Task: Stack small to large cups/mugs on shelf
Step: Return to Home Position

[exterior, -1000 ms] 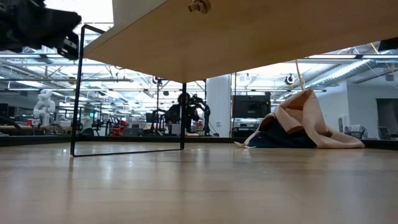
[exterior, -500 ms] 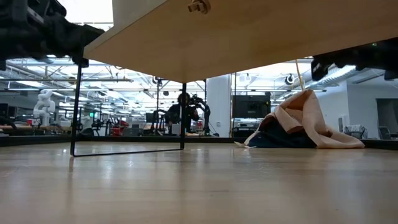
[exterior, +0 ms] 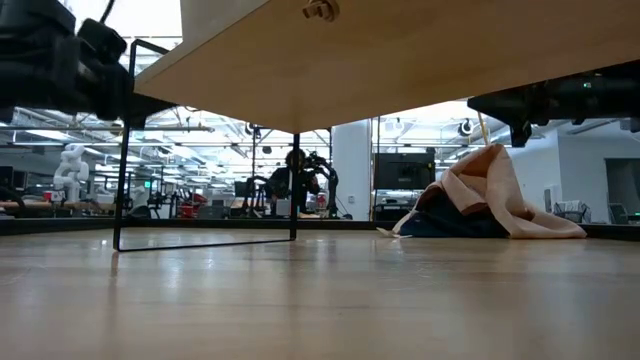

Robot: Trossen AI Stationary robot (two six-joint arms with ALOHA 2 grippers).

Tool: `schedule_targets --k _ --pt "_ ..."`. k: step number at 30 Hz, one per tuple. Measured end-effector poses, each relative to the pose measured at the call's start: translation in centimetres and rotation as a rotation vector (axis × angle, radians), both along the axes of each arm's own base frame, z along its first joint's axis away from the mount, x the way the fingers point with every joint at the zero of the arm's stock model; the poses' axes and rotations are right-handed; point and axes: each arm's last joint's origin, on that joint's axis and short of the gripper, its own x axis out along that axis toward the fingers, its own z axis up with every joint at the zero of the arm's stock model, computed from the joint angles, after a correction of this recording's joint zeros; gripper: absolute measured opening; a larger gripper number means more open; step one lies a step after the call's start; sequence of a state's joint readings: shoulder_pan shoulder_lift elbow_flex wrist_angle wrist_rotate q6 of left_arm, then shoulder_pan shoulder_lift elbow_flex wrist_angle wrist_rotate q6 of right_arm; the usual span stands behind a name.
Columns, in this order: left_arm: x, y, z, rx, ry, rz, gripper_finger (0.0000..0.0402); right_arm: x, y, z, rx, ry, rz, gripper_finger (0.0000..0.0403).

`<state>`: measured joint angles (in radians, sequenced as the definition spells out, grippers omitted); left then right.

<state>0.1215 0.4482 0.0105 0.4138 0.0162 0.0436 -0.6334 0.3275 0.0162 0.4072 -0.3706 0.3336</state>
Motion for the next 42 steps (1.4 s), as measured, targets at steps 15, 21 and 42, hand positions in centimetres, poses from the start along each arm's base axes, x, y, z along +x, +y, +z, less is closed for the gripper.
schedule_targets --k 15,21,42 --pt "0.3 0.3 -0.7 -0.055 0.054 0.076 0.0031 0.0 0.0 0.0 0.003 0.001 0.000 0.0000" --pt "0.3 0.3 -0.7 -0.055 0.054 0.077 0.0031 0.1 0.3 0.0 -0.001 -0.006 0.019 0.0000" --pt "0.3 0.3 -0.6 -0.054 0.048 0.078 0.0031 -0.5 3.9 -0.9 -0.123 0.084 0.035 0.0000"
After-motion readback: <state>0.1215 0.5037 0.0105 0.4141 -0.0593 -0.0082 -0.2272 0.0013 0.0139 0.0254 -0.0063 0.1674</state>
